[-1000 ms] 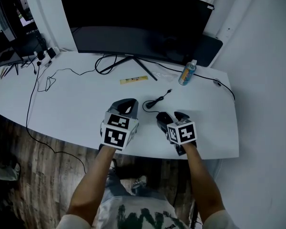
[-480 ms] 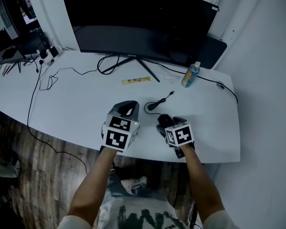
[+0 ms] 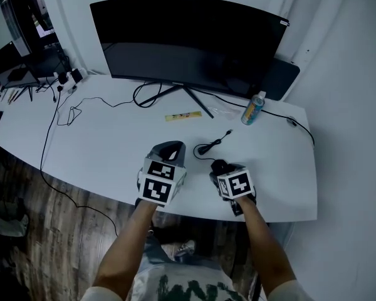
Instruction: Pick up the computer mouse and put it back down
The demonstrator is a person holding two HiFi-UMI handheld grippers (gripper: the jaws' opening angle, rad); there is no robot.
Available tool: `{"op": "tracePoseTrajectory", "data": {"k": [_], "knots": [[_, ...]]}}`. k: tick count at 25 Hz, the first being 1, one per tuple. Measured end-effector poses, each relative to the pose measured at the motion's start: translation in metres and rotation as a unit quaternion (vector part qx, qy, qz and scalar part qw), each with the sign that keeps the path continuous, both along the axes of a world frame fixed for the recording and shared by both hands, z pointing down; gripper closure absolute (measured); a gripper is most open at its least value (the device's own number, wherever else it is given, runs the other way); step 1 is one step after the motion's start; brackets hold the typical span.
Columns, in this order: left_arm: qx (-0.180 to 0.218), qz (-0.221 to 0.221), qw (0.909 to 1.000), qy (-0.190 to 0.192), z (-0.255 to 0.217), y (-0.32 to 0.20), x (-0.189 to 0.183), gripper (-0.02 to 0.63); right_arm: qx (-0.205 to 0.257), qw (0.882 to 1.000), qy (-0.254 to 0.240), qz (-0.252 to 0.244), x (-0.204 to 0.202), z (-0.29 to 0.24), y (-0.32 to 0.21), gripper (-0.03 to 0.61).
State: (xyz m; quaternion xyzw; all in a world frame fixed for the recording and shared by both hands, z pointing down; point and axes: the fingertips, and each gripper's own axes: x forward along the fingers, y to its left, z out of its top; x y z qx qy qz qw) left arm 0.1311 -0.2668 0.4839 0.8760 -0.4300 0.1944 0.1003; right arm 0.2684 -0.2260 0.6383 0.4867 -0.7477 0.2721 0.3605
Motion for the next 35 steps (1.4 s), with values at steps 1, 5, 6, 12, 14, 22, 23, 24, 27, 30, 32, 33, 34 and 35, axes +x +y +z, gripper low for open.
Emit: {"op": "tracePoseTrajectory", "data": {"k": [1,5,6,12,14,22,23,24,27,30,32,33,34,35], "knots": [[0.001,-0.001,1.0000,0.000,-0.001,0.000,-0.001,0.611,-0.002,1.000,0.001,-0.001,-0.001,0.000,0.000,0.263],[0.004,-0.001,1.0000,0.001,-0.007,0.000,-0.003,0.611,-0.007,1.000,0.004,0.003,0.000,-0.001,0.001,0.265],[0.005,-0.001,1.0000,0.002,-0.008,0.000,-0.004,0.611,-0.007,1.000,0.004,0.005,0.000,-0.001,0.001,0.267],[0.012,0.002,0.9999,0.004,-0.021,0.001,-0.010,0.611,0.023,0.999,-0.015,0.023,-0.011,-0.023,-0.002,0.267],[0.014,0.003,0.9999,0.005,-0.026,0.002,-0.013,0.611,0.033,0.999,-0.025,0.028,-0.014,-0.033,-0.004,0.267],[0.029,0.007,0.9995,0.008,-0.053,-0.005,-0.022,0.611,0.082,0.994,-0.055,0.044,-0.023,-0.084,-0.019,0.267],[0.031,0.008,0.9995,0.007,-0.055,-0.007,-0.023,0.611,0.087,0.993,-0.057,0.046,-0.024,-0.090,-0.021,0.267],[0.032,0.008,0.9994,0.006,-0.057,-0.008,-0.023,0.611,0.094,0.993,-0.059,0.048,-0.024,-0.097,-0.023,0.267],[0.035,0.011,0.9993,0.009,-0.066,-0.014,-0.026,0.611,0.115,0.990,-0.066,0.056,-0.026,-0.117,-0.028,0.267],[0.041,0.019,0.9989,0.009,-0.076,-0.017,-0.028,0.611,0.139,0.985,-0.073,0.064,-0.029,-0.138,-0.033,0.267],[0.046,0.022,0.9986,0.012,-0.081,-0.021,-0.031,0.611,0.156,0.982,-0.078,0.071,-0.032,-0.152,-0.037,0.267],[0.048,0.022,0.9985,0.014,-0.083,-0.023,-0.033,0.611,0.162,0.981,-0.080,0.074,-0.033,-0.159,-0.039,0.267],[0.048,0.022,0.9985,0.014,-0.085,-0.025,-0.035,0.611,0.169,0.979,-0.081,0.076,-0.034,-0.165,-0.040,0.267],[0.049,0.023,0.9984,0.015,-0.086,-0.026,-0.036,0.611,0.175,0.978,-0.081,0.077,-0.035,-0.171,-0.041,0.267]]}}
